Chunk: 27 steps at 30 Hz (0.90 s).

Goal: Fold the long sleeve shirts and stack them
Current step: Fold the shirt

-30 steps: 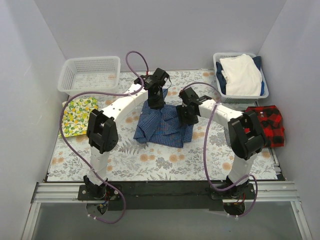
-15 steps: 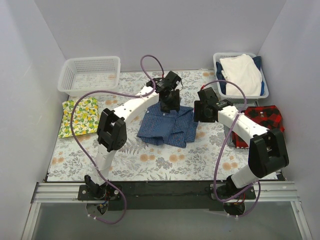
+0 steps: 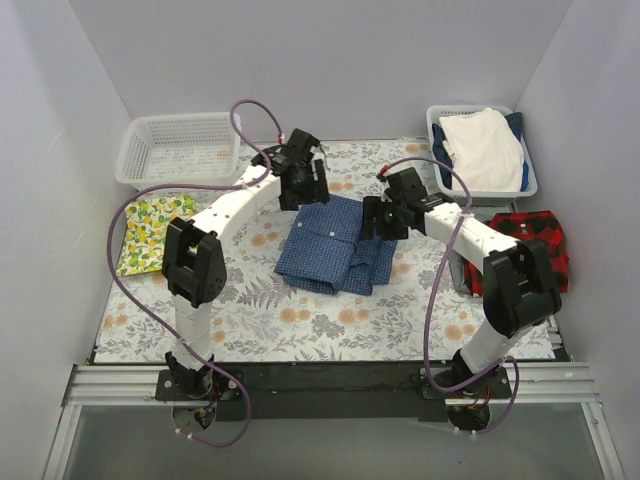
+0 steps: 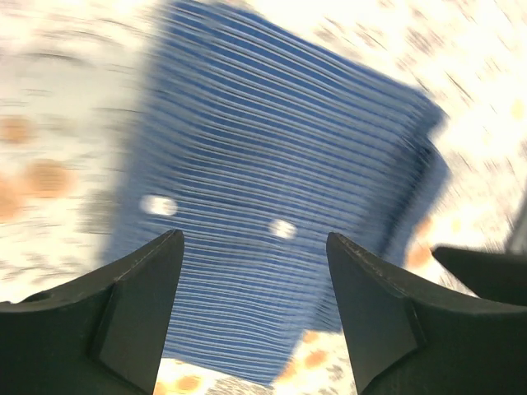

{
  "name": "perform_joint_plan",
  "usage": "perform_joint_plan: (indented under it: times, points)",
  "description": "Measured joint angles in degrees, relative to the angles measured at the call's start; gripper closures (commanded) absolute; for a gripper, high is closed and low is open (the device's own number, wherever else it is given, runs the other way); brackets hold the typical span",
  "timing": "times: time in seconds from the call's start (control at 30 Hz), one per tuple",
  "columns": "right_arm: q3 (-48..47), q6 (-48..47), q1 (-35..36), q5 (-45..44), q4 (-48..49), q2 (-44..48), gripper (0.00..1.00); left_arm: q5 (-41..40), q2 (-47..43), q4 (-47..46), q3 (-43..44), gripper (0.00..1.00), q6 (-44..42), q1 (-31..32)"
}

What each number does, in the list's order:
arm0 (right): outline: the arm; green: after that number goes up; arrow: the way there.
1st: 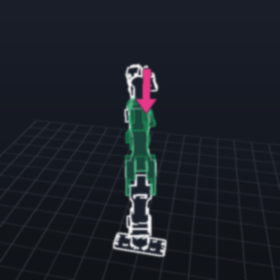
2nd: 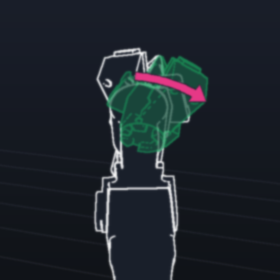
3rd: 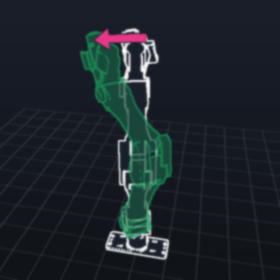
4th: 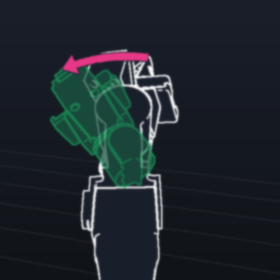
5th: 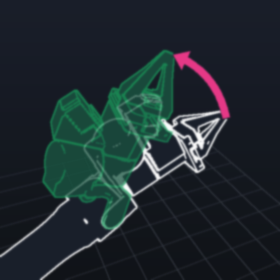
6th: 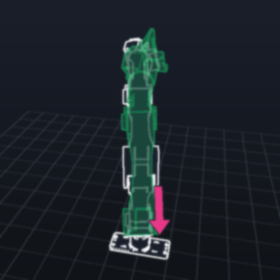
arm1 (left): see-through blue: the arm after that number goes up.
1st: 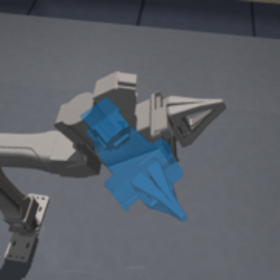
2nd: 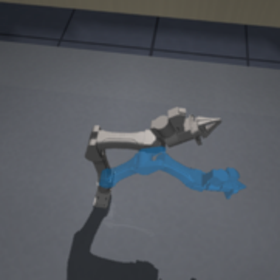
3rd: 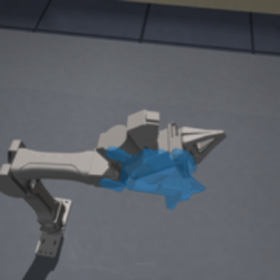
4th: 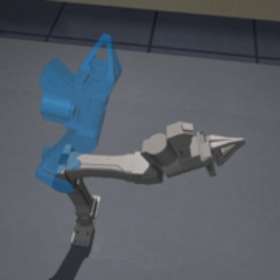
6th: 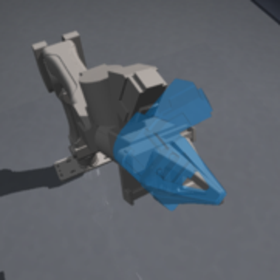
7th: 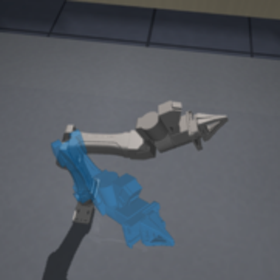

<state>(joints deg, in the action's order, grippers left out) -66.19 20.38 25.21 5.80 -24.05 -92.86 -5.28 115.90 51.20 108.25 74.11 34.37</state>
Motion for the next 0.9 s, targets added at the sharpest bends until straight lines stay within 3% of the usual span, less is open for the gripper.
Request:
perform_joint_plan:
  times: [0.17, 0.27, 0.37, 0.5, 0.9]
  points:
    - [-3.93, 0.50, 0.28, 6.75, 2.95, -7.63, 0.27, -3.26, -3.17, 0.87, -3.63, 0.29, -0.17, -7.50]
    - [-6.34, 1.20, 0.66, 9.44, 4.42, -12.11, 0.33, -3.72, -3.26, 1.03, -4.15, 0.29, -0.46, -8.94]
    - [-8.13, 2.08, 1.18, 11.13, 5.03, -15.54, 0.53, -3.65, -3.26, 0.76, -5.49, 0.29, -0.83, -9.18]
    - [-9.40, 2.89, 2.21, 12.35, 5.38, -17.73, 0.98, -3.28, -3.26, 0.59, -7.76, 0.29, -1.09, -9.81]
    - [-14.56, 2.93, 3.69, 9.77, 0.61, -14.43, 0.99, -1.57, -3.21, -1.31, -10.40, 0.30, -2.78, -13.20]
